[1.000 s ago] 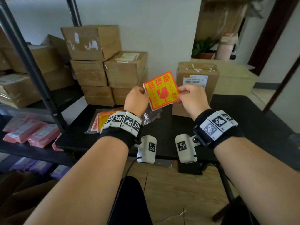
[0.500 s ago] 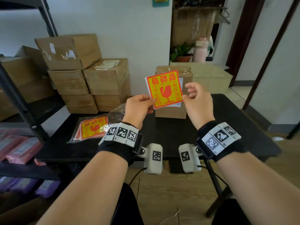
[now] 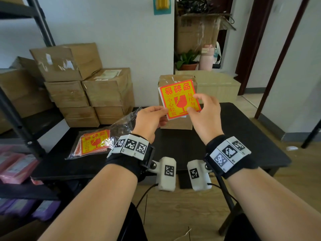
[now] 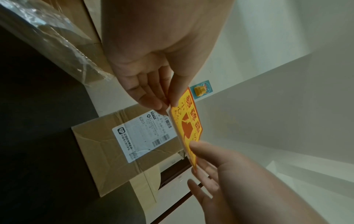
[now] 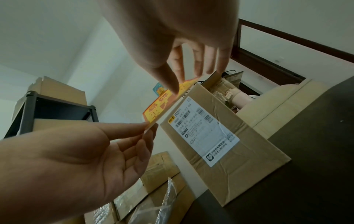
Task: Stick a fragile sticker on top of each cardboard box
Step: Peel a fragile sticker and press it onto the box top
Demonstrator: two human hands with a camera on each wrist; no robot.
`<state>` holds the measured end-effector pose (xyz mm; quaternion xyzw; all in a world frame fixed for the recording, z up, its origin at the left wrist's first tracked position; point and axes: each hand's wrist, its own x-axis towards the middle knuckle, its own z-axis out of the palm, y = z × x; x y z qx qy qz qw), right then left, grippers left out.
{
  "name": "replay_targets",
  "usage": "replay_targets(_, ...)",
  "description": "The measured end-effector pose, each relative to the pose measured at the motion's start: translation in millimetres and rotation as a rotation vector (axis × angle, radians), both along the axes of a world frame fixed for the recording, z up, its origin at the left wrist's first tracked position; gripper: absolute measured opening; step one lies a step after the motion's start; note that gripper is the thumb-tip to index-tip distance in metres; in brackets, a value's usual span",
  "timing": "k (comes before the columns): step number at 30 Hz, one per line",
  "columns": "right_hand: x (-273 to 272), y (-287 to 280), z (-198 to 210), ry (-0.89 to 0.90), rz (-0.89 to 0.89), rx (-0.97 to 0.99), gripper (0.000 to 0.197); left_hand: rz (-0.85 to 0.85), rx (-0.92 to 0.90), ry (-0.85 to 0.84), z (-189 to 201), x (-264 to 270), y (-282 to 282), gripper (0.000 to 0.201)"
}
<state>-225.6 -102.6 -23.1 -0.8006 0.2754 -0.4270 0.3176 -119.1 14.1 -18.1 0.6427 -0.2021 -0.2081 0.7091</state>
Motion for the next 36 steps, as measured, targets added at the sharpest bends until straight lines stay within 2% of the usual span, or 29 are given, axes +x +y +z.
replay_targets(4,-4,-3,2,-0.004,0.049,0.166,0.037,-0.081,0.016,0.041,0,-1,4,0.012)
replay_targets(6,-4,-3,2,-0.001,0.033,0.160,0.037,-0.084,0.024,0.030,0,1,6,0.012)
replay_targets(11,-1,-4,0,0.037,0.020,0.155,0.031,0.052,-0.019,-0.019,3,11,11,0.017)
replay_targets(17,2,-4,-2,0.065,0.013,0.132,0.027,-0.046,0.064,-0.154,8,8,13,0.012)
replay_targets(19,1,-2,-2,0.100,-0.067,0.020,0.035,-0.068,0.078,-0.179,10,5,13,0.009)
replay_targets(22,-1,6,-1,0.135,-0.179,-0.165,0.059,-0.100,0.058,-0.158,12,0,11,0.004)
replay_targets(25,-1,13,-2,0.098,-0.208,-0.260,0.073,-0.126,0.039,-0.134,12,-2,9,0.012)
replay_targets(27,-1,13,-3,0.078,-0.195,-0.285,0.066,-0.137,0.043,-0.142,12,-3,7,0.013)
replay_targets(30,-2,8,-5,0.074,-0.125,-0.294,0.027,-0.118,0.057,-0.169,10,-2,7,0.009)
replay_targets(32,-2,7,-7,0.103,-0.044,-0.264,0.009,-0.097,0.057,-0.197,9,-2,7,0.010)
replay_targets(36,-5,8,-10,0.132,0.091,-0.247,0.010,-0.121,0.040,-0.205,7,-4,7,0.013)
